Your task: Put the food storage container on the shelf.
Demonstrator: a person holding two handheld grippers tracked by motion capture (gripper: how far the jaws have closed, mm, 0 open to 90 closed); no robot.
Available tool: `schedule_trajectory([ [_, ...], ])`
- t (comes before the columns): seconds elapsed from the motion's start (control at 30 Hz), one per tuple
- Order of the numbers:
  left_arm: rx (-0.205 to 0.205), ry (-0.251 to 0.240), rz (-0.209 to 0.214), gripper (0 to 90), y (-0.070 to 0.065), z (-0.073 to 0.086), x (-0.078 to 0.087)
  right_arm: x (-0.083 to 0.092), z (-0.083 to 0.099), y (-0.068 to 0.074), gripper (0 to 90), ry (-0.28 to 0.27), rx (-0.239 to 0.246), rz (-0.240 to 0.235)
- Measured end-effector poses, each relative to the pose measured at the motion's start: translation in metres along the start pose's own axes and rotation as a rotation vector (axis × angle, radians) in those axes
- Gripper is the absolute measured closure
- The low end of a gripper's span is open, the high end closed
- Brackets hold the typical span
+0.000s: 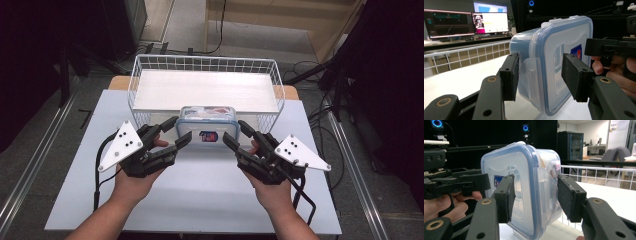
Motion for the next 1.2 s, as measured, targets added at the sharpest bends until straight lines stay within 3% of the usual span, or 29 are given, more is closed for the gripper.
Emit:
schedule_trajectory([
  [0.23, 0.029, 0.020, 0.018, 49.6, 0.020, 0.003, -0.014, -0.016, -0.006, -0.013, 51.0, 0.038, -0.027, 0.013],
  [0.67, 0.016, 0.035, 0.013, 49.7, 0.043, 0.004, -0.034, -0.039, -0.012, -0.034, 50.8, 0.045, -0.074, 0.024],
  [0.87, 0.022, 0.039, 0.010, 50.0, 0.057, 0.005, -0.044, -0.051, -0.017, -0.044, 50.7, 0.051, -0.067, 0.031],
  [1.07, 0.031, 0.031, 0.002, 51.2, 0.069, 0.005, -0.054, -0.065, -0.022, -0.056, 50.7, 0.053, -0.094, 0.028],
  [1.2, 0.055, 0.016, -0.025, 53.0, 0.076, 0.007, -0.059, -0.074, -0.020, -0.059, 51.0, 0.068, -0.065, 0.043],
])
Point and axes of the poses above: each handheld gripper's, and its own axes: x roughly backward along the jaws, z roughly out of its underside, y roughly to its left, the point moved 1 cm from there along -x, roughly forward along the jaws, and after that the axes turned 13 degrees about -x, right-handed, at the moved point
